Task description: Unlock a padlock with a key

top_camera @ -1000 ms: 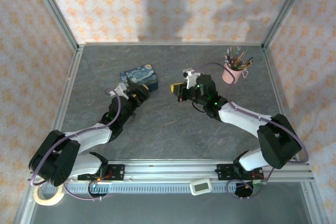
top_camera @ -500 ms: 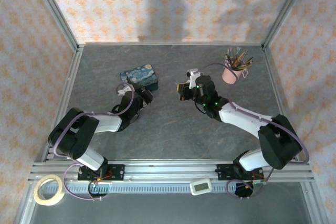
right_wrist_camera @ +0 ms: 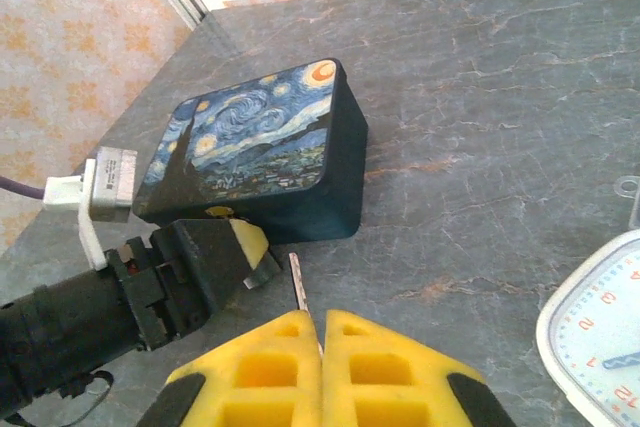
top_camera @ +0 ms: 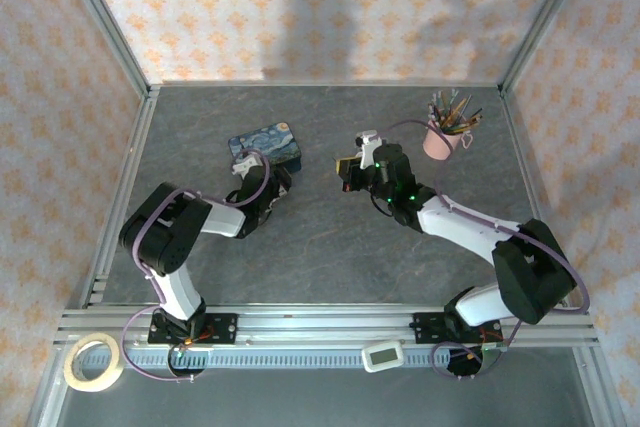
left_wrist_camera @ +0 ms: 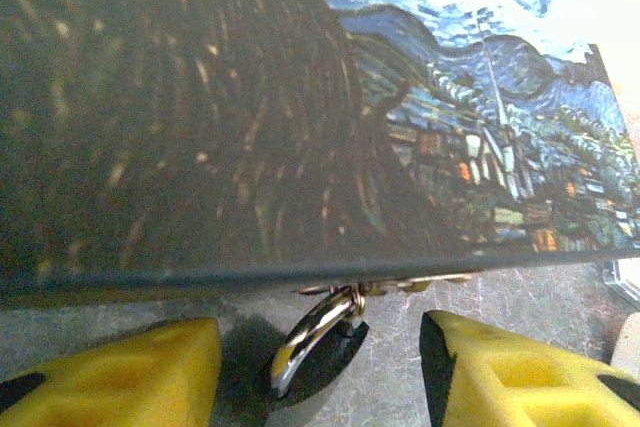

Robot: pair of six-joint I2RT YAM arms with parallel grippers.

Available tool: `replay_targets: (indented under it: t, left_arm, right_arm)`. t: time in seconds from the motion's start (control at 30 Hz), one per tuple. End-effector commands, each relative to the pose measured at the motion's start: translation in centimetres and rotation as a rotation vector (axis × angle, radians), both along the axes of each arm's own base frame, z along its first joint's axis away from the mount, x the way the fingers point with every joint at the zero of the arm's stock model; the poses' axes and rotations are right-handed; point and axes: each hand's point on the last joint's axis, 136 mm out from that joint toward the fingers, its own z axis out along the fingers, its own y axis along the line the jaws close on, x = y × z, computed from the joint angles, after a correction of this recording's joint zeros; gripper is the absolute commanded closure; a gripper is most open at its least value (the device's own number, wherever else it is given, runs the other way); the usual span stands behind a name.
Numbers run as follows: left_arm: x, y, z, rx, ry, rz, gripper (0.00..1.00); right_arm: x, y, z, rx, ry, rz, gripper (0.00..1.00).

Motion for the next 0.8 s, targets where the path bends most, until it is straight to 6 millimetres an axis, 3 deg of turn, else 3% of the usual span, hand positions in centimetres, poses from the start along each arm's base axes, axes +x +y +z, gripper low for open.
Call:
replay_targets:
  t: [0.0, 0.17, 0.37, 0.47, 0.77]
  left_arm:
    - [1.2, 0.8, 0.1, 0.033, -0.045, 0.04, 0.47]
    - [1.6, 0.7, -0.2, 0.028, -0.069, 0.04, 0.54]
    - [1.6, 0.5, -1.0, 0.026, -0.063, 0.023, 0.69]
    - [1.5, 0.3, -0.9, 0.009, -0.068, 0.009, 0.82]
    - [1.3, -0.4, 0.4, -0.051, -0.087, -0.039, 1.0]
  right_arm:
    - [-0.2, 0.4, 1.1, 0.06, -0.027, 0.016, 1.0]
    - [-0.2, 0.5, 1.0, 0.075, -0.023, 0.018, 1.0]
    - [-0.1, 0.8, 0.7, 0.073, -0.014, 0.027, 1.0]
    - [-0.2, 1.0, 0.3, 0.084, 0.003, 0.03, 1.0]
    - [-0.6, 1.4, -1.4, 0.128, 0.073, 0.044, 1.0]
